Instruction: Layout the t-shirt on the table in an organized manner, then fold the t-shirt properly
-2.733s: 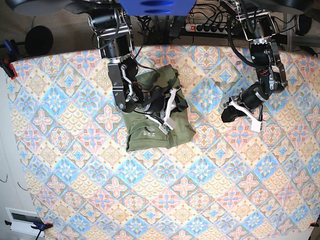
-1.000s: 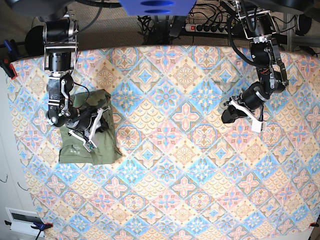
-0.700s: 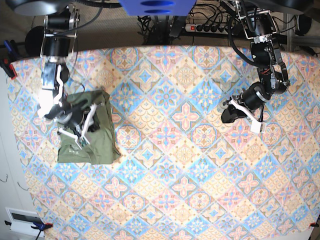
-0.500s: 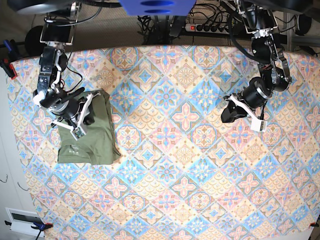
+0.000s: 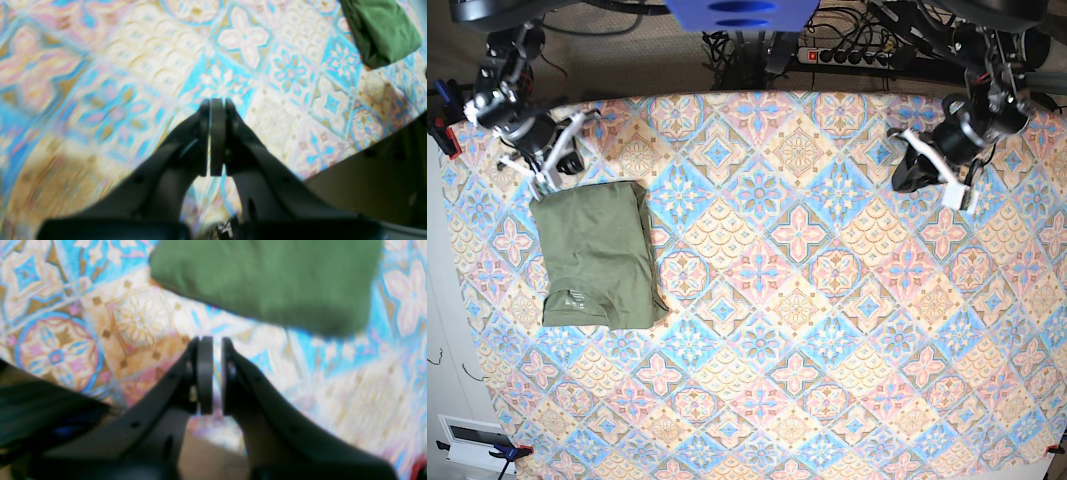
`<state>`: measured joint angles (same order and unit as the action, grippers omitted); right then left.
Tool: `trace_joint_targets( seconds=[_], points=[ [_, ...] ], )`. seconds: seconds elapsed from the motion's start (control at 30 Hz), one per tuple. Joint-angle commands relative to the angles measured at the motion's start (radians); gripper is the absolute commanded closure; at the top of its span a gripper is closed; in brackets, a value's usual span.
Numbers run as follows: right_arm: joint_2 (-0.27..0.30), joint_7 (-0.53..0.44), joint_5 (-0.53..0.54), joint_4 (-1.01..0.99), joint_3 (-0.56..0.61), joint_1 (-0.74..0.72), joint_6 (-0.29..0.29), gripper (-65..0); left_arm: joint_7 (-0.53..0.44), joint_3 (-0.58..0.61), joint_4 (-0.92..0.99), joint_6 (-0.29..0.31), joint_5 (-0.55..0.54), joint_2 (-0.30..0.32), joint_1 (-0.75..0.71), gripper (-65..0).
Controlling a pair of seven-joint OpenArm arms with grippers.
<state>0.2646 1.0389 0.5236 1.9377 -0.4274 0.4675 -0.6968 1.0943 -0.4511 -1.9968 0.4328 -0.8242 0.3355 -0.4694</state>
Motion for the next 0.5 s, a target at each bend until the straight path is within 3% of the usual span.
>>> trace_joint_targets(
  seconds=[0.0,0.1,0.47],
  points=[
    [0.012,-0.016,0.046,0.018,-0.024,0.021,-0.001,-4.1,-0.012,-0.039,-0.02,0.001,-0.013,0.015,-0.016,0.0],
    [0.012,-0.016,0.094,0.018,-0.06,0.081,-0.001,-4.1,-0.01,-0.113,-0.02,0.001,-0.016,0.015,-0.075,0.0],
    [0.012,-0.021,0.057,0.006,-0.124,0.333,-0.001,-4.1,-0.018,-0.246,-0.019,0.002,-0.011,0.014,-0.36,0.0]
  ],
)
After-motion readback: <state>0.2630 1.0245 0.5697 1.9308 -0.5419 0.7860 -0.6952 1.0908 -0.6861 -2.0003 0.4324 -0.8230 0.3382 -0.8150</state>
